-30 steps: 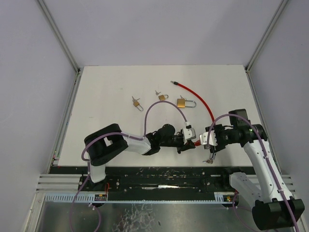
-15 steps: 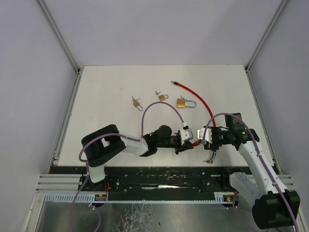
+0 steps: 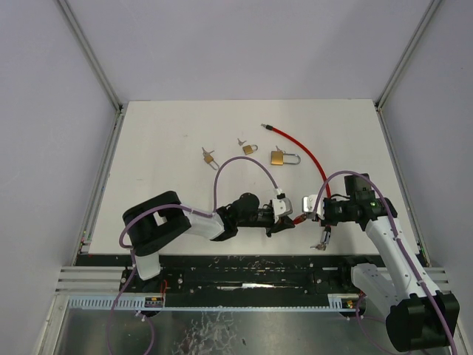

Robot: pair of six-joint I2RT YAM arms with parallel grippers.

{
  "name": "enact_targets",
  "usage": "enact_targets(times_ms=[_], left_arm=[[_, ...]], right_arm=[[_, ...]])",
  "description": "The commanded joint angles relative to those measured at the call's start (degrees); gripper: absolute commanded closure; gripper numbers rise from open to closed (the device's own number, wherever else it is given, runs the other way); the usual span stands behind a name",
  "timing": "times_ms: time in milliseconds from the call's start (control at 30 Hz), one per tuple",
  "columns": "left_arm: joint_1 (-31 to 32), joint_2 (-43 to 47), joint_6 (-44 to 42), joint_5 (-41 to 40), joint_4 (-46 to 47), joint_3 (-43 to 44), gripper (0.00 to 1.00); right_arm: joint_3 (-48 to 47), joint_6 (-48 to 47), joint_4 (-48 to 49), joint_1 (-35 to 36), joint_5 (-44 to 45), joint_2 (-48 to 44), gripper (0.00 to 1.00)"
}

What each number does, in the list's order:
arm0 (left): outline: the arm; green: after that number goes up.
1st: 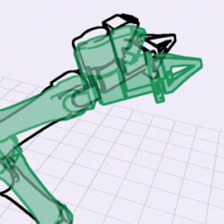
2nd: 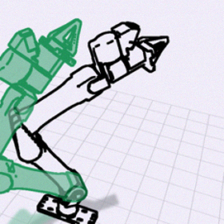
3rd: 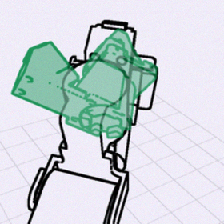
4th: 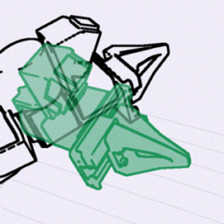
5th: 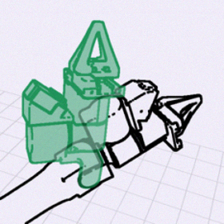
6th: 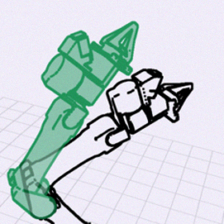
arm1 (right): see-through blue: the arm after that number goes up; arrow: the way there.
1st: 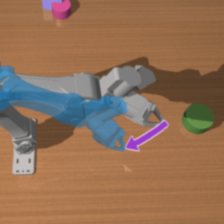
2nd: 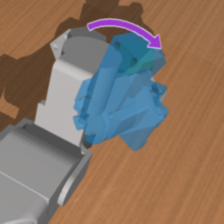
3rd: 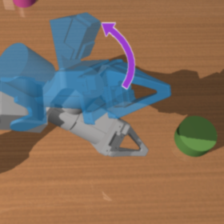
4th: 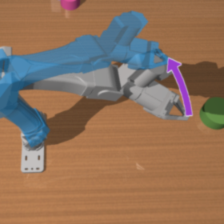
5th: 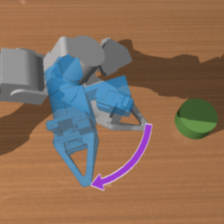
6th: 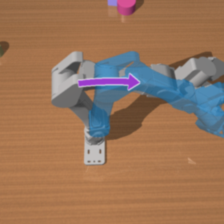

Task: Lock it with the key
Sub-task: Lock the lock.

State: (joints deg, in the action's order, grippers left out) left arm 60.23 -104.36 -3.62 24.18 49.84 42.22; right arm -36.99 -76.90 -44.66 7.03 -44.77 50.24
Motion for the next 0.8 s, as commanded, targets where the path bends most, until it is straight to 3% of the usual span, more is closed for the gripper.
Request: enact_targets(times_ms=[0, 167, 433, 767], left_arm=[[-0.55, 2.42, 0.54, 0.70, 6.57, -0.63, 1.00], [-0.65, 2.26, 0.76, 0.72, 6.59, -0.52, 1.00], [-0.67, 1.49, 0.83, 1.22, 4.87, 0.76, 1.00], [-0.65, 0.78, 0.89, 1.25, 3.39, 1.82, 1.00]], right_arm=[[-2.29, -1.78, -3.11, 0.22, -3.98, -0.58, 0.89], [-3.41, -5.56, -6.03, 0.22, -4.65, -1.79, 1.00], [-5.14, -6.34, -5.42, 0.27, 0.70, -4.36, 1.00], [-7.96, -17.30, -10.04, 0.27, 0.37, -4.03, 1.00]])
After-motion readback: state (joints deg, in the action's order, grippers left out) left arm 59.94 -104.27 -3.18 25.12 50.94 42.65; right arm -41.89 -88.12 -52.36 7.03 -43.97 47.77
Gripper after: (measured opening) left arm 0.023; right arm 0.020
